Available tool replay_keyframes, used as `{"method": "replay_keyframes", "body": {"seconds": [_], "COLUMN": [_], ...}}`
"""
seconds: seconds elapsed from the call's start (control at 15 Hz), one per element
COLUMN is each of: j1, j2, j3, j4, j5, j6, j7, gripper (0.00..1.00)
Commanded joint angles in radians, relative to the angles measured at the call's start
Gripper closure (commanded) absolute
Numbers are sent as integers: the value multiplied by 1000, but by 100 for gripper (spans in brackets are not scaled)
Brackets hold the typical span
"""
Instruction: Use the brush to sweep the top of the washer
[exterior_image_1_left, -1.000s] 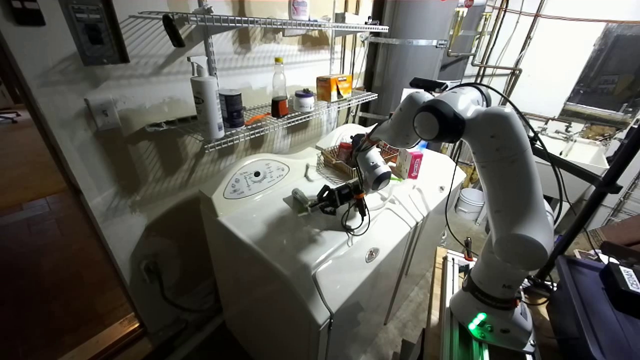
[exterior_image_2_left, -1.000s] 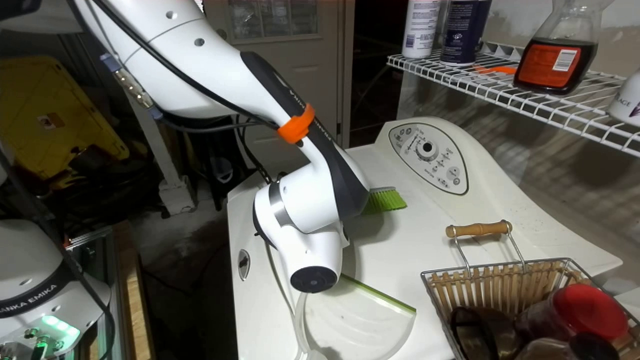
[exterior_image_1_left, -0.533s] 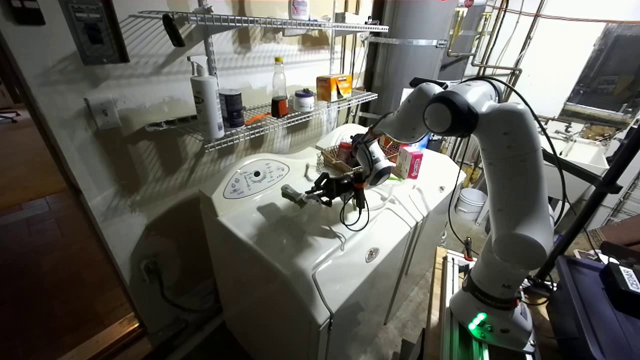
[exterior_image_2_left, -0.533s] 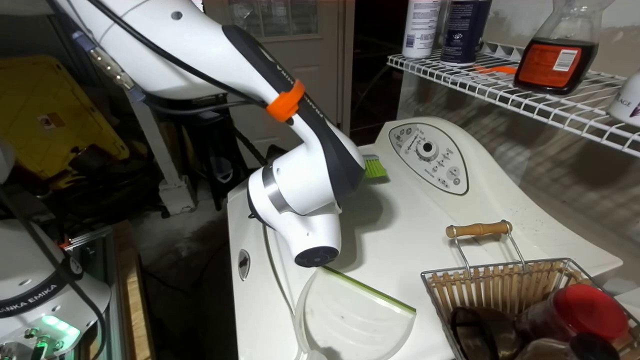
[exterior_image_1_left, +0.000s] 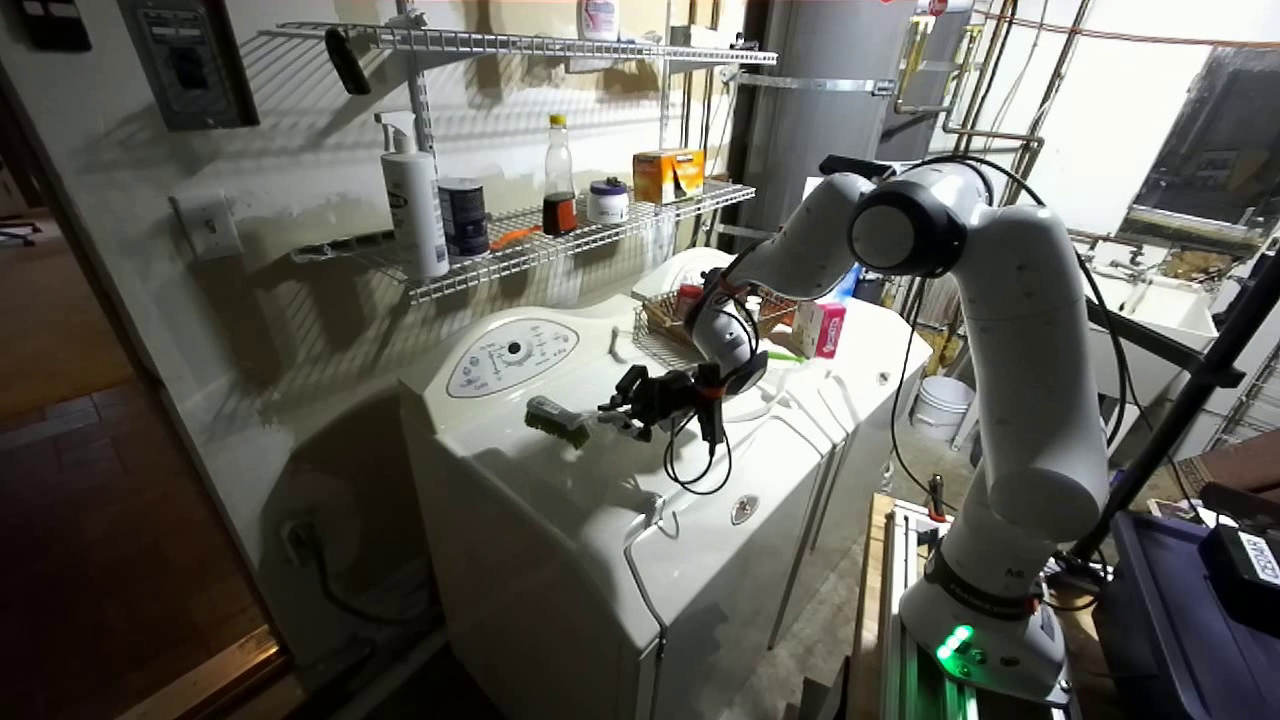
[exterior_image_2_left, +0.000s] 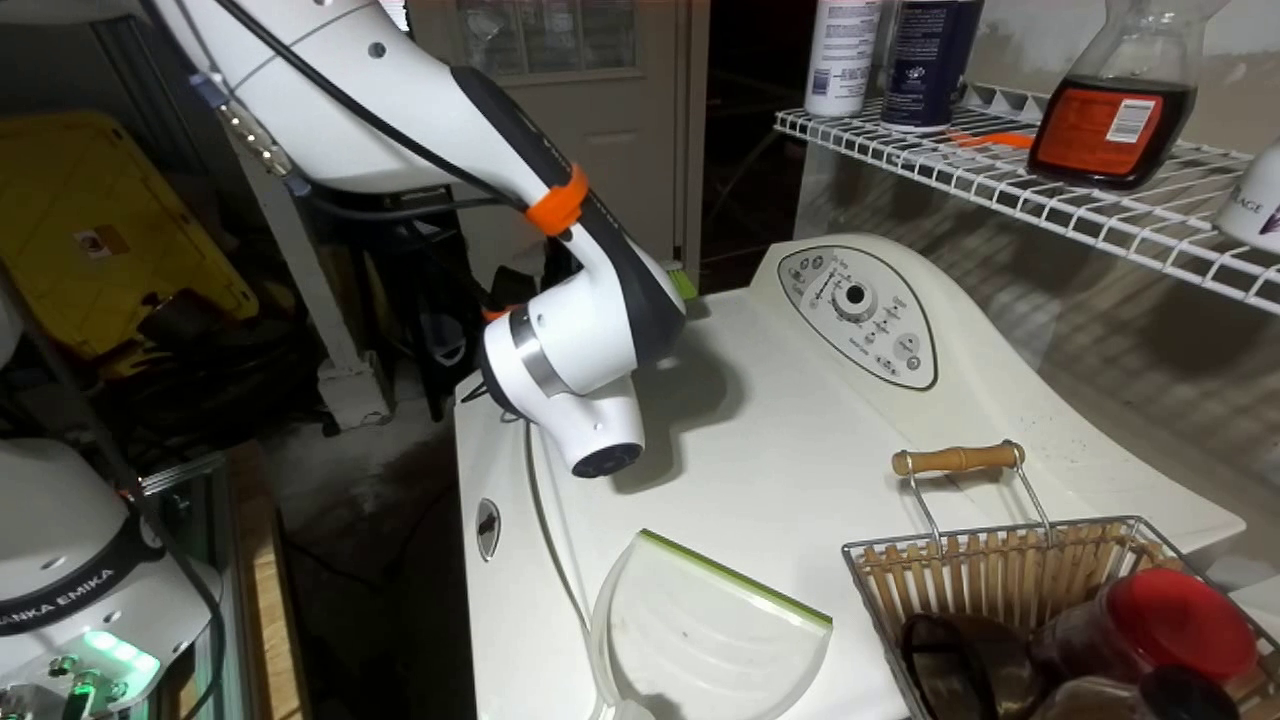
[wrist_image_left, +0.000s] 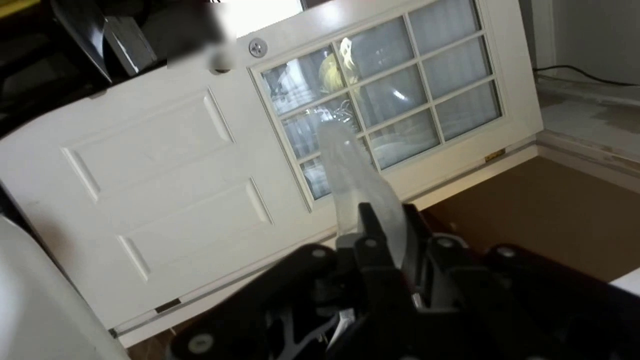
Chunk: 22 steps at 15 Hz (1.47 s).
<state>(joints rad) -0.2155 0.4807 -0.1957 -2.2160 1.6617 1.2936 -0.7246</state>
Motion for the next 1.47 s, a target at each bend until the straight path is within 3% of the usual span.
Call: {"method": "replay_keyframes", "body": {"seconds": [0.0,0.2,0.47,0.87,1.4], "j1": [36,72,95,99,60], "j2": [66,124,179,173,154], "j3": [24,33,32,20,-24], "j4": [18,49,88,111,86], "j5": [-2,4,30,68,66], "j6": [-14,27,99,257,325], "j7": [-103,-201,-225,-158,-88], "gripper": [96,96,96,96,96]}}
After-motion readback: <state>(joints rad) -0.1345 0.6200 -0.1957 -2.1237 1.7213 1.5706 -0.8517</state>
